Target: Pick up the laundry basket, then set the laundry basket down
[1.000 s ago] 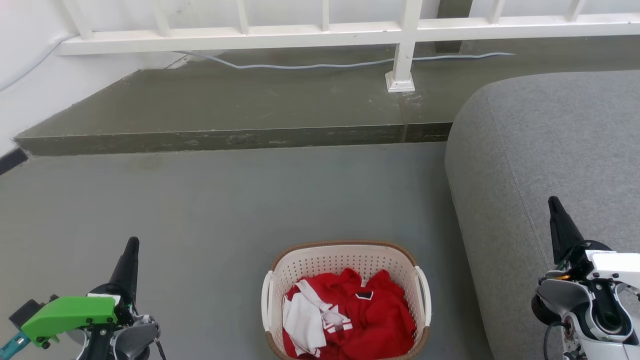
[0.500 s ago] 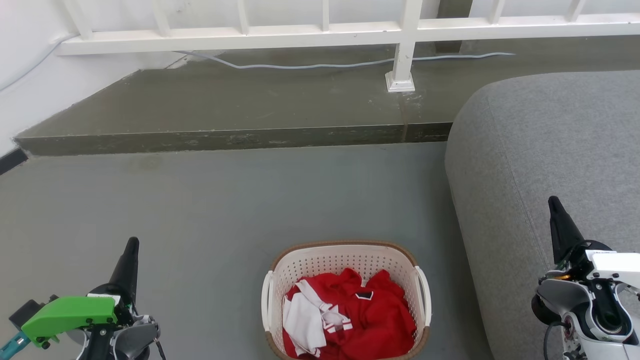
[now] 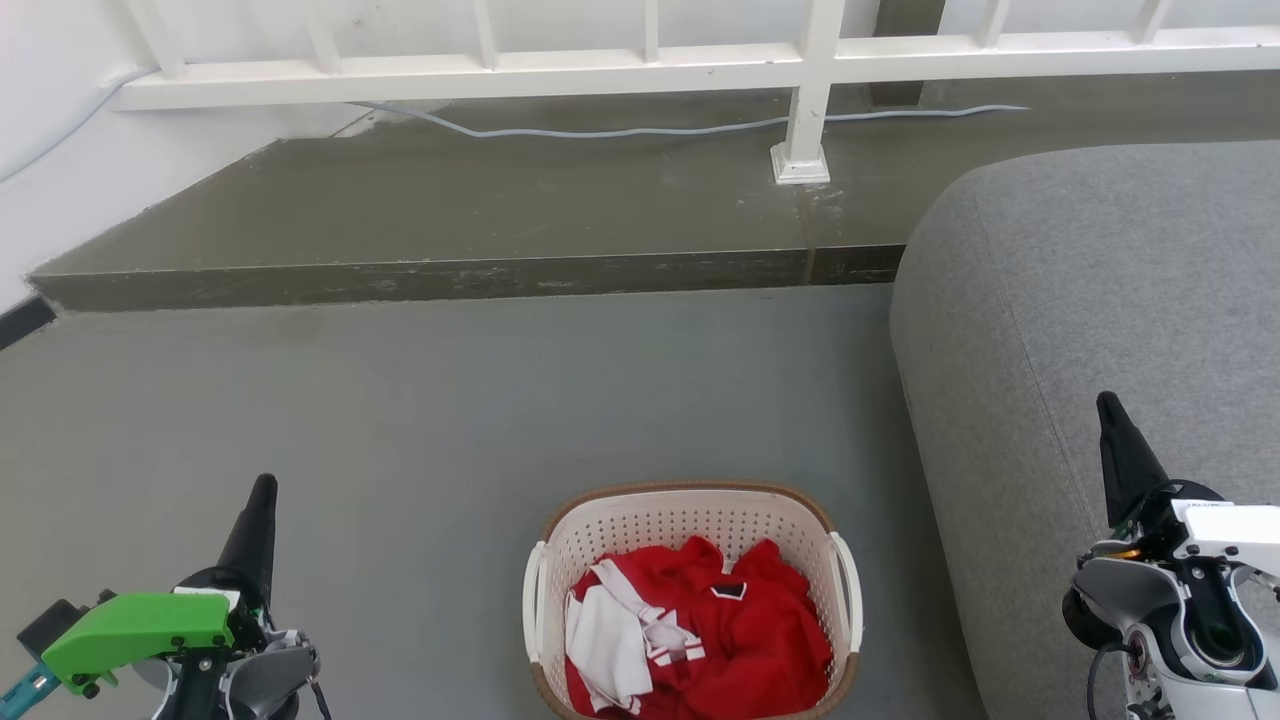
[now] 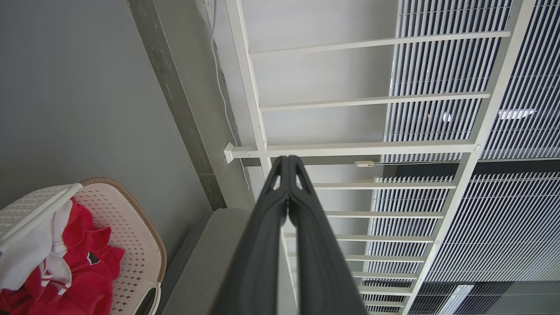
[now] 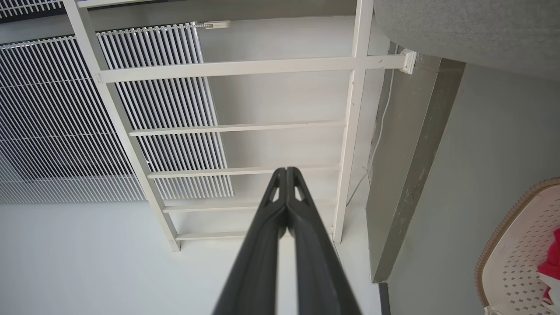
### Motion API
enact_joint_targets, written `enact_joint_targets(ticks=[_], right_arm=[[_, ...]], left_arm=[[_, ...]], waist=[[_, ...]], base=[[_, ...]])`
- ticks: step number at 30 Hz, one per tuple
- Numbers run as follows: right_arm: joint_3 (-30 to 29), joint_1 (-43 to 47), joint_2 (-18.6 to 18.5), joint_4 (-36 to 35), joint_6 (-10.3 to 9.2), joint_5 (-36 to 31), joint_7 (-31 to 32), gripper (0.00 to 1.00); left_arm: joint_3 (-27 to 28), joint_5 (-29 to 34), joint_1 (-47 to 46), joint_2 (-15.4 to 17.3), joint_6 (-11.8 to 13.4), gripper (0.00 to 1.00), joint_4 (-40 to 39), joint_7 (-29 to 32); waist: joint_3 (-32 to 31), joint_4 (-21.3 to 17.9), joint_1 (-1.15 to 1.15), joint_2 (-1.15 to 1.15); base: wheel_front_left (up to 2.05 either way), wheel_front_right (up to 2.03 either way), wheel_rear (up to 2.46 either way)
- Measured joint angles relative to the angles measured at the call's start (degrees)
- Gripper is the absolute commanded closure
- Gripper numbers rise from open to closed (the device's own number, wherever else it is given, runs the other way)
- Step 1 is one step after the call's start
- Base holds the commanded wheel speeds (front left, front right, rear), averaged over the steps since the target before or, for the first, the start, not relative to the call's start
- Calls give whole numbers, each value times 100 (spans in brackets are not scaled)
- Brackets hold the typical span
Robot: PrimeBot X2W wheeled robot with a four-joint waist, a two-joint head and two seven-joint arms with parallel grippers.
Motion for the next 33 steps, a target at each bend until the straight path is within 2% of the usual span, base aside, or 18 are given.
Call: enact_joint_targets(ticks=[33], right_arm=[[3, 0, 0, -16, 0, 8, -1, 100]], left_arm=[[21, 0, 0, -1, 0, 100, -4, 1]], waist=[[1, 0, 0, 0]], base=[[0, 0, 0]])
